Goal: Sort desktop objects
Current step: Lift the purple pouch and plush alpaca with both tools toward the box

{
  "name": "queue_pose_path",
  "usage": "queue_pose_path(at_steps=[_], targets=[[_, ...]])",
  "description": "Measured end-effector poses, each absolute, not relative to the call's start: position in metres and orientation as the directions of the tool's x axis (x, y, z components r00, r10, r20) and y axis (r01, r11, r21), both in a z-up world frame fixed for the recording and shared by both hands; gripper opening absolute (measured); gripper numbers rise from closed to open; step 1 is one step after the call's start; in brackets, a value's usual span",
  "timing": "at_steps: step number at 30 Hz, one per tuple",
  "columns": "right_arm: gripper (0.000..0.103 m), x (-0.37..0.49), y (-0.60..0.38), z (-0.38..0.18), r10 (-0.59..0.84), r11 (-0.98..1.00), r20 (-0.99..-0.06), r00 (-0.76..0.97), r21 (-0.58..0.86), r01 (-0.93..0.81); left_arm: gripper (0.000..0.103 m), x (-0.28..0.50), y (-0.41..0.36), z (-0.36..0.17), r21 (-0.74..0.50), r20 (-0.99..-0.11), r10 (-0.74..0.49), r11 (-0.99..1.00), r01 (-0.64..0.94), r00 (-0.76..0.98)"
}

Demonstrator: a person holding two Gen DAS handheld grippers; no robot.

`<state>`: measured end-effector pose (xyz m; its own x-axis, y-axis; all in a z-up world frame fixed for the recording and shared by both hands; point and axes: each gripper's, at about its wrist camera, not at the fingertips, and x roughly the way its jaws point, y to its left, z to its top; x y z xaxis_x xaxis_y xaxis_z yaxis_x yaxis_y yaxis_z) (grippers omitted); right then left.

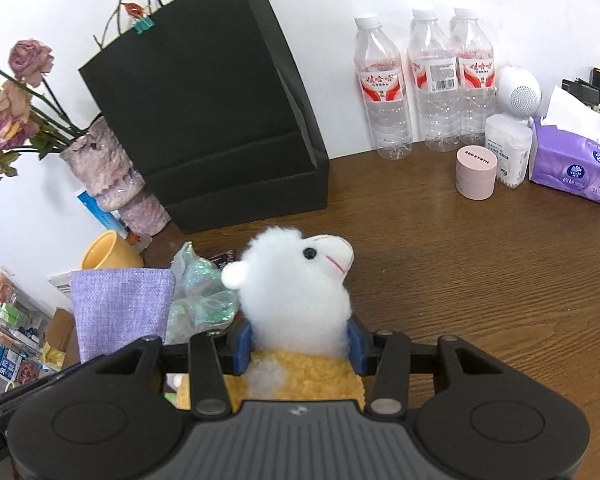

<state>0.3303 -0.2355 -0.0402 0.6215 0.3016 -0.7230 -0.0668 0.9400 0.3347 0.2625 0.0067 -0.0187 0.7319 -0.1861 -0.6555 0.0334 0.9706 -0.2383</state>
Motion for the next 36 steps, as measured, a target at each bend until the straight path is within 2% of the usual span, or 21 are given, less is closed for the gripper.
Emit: queue_pose_path(at_steps=[24,36], targets=[[0.045,0.218,-0.207,0.030,0.339,0.941,-0.652,0.678,0.243,-0.237,0.008,0.148,-0.003,0.052,-0.120,-0.531,-0.192,0.981,0.151,0.825],[0.045,0.135,-0.206,0.039,0.414,0.906,-0.653,0.634,0.228,-0.356,0.008,0.061,0.013,0.053,-0.131,-0.470,-0.299,0.954,0.269,0.831]])
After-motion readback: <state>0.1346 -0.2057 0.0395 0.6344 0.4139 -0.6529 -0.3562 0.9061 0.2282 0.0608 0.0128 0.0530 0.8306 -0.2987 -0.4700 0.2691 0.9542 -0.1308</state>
